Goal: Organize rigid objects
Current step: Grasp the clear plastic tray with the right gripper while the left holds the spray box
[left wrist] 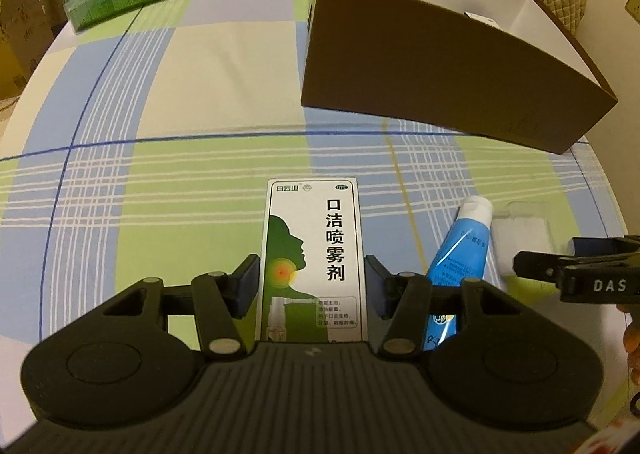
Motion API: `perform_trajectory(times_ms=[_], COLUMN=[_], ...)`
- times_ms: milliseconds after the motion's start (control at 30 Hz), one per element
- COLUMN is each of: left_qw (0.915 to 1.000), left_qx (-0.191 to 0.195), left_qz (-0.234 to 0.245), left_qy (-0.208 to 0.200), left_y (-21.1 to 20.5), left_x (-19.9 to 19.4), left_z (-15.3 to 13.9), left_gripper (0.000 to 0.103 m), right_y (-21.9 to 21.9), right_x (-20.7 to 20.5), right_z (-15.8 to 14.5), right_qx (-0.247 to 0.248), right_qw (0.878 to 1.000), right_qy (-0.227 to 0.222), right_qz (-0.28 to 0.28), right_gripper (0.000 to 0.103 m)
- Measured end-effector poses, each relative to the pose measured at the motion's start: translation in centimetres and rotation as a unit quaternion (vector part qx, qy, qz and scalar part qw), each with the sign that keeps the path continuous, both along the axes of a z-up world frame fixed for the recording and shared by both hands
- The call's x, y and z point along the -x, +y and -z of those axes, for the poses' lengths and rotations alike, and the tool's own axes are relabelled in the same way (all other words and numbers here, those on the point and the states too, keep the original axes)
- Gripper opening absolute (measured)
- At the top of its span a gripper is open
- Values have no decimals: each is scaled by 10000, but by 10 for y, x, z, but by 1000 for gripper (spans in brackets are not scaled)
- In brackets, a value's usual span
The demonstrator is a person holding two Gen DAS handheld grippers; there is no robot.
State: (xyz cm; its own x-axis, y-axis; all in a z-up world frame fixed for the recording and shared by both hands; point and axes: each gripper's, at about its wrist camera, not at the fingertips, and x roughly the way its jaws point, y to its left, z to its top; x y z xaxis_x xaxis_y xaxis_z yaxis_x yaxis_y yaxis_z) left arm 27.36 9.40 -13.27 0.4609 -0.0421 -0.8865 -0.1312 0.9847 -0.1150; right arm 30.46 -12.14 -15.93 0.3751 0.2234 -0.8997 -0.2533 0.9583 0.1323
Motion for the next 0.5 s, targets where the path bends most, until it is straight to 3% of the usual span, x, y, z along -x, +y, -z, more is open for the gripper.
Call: perform_trajectory(times_ms=[300,500], left_qw=[9999,9995], left_qx=[-37,-226], left_qz=[38,198], left_qy=[89,120], left_y=[-3,-11], left_x=[-6,-9], left_z=[5,10], left_gripper=[51,51], right_y=[-24,-10], right_x=[6,7], right_z=[-2,-12], right_qx=[-40,292], right_qw=[9998,9903], right_qy=[-33,-652], right_qz=[-209,-1195], right_gripper=[92,95])
